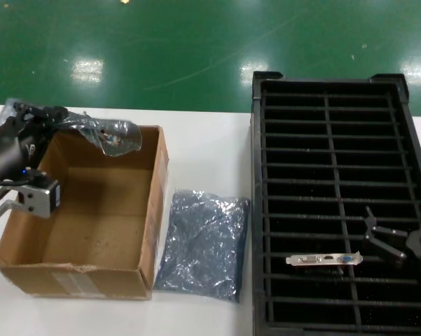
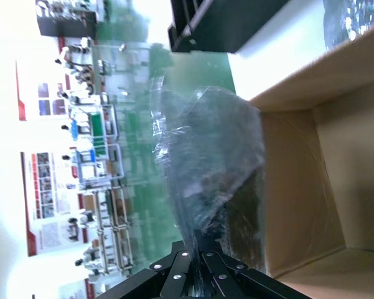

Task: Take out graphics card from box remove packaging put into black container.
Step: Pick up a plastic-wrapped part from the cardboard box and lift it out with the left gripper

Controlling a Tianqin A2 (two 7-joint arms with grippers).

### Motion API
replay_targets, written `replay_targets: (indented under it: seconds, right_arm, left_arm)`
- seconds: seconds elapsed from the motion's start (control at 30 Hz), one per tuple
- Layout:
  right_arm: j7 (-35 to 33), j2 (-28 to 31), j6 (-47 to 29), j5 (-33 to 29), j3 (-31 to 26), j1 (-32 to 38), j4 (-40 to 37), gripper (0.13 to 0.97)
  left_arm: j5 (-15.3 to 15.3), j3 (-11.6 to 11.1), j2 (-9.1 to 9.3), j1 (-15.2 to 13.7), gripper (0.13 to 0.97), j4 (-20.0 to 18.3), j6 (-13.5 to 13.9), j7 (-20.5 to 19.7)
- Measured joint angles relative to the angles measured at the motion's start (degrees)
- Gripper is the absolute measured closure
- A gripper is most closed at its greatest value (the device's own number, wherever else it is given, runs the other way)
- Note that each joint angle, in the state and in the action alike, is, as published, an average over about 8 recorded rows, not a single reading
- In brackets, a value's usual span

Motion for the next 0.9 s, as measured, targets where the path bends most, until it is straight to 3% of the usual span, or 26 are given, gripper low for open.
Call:
replay_targets:
  seconds: [0.27,0.5,0.67,0.9]
  right_arm:
    - [0.0,0.0,0.0,0.0,0.0,0.0,0.0,0.129]
    - [0.0,0.0,0.0,0.0,0.0,0.0,0.0,0.129]
    - [0.0,0.0,0.0,0.0,0.0,0.0,0.0,0.129]
    - [0.0,0.0,0.0,0.0,0.0,0.0,0.0,0.129]
  left_arm:
    - [-2.9,-5.9,-3.97,11.6,0.957,-12.8,0.5,-2.1]
    - [-4.8,-7.6,-5.23,19.4,0.957,-18.9,0.4,-2.0]
    - [-5.3,-7.4,-4.89,22.5,0.957,-20.8,0.0,-1.5]
    - [-5.5,-7.1,-4.52,23.3,0.957,-21.2,-0.2,-1.3]
